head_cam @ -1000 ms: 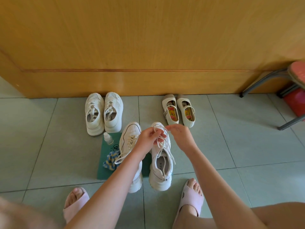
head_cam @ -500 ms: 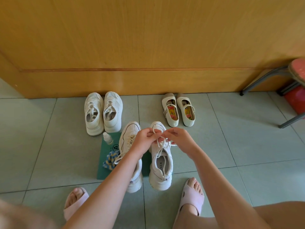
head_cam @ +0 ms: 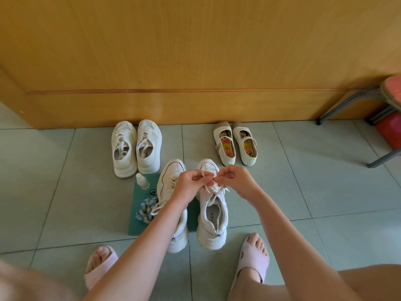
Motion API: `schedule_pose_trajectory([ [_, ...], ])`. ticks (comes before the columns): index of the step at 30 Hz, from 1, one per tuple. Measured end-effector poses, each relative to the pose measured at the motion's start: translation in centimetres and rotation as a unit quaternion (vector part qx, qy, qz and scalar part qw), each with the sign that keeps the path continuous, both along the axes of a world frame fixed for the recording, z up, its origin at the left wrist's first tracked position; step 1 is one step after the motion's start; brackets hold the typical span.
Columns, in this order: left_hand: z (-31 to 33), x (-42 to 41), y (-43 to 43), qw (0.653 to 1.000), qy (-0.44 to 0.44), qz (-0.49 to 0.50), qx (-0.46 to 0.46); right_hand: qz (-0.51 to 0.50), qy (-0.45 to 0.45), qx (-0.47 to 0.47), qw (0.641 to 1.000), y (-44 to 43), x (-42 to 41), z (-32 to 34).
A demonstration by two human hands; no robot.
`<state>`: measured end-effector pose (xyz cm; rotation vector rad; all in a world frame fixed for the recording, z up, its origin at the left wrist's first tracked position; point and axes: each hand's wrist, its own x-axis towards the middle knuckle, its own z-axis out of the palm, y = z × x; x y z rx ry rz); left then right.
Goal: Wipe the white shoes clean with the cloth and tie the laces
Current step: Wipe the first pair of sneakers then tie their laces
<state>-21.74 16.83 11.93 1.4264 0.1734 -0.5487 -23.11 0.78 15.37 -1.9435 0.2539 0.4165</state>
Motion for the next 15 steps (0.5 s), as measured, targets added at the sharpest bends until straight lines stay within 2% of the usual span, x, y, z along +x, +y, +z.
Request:
schedule_pose_trajectory([
  [2,0.0,-0.1,-0.1,1.0,-0.025,0.002,0.018,0.021,-0.005,-0.038,0.999,0.0,0.4,0.1],
  [4,0.2,-0.2,-0.3,0.999,-0.041,0.003,0.026,0.0,-0.033,-0.05,0.998,-0.1,0.7,0.0],
  [6,0.1,-0.1,-0.2,0.999,-0.042,0.003,0.023,-0.042,-0.05,-0.031,0.997,-0.4,0.9,0.2],
  [10,-0.3,0.0,0.4,0.998,-0.046,-0.006,0.044,-0.089,-0.019,0.017,0.996,-1.3,1.4,1.1],
  [13,-0.5,-0.1,0.6,0.994,-0.07,-0.017,0.083,-0.157,-0.015,0.071,0.985,-2.2,1.8,1.3],
  [15,-0.7,-0.1,0.6,0.985,-0.091,-0.042,0.137,-0.207,-0.029,0.06,0.976,-2.7,1.9,1.2],
])
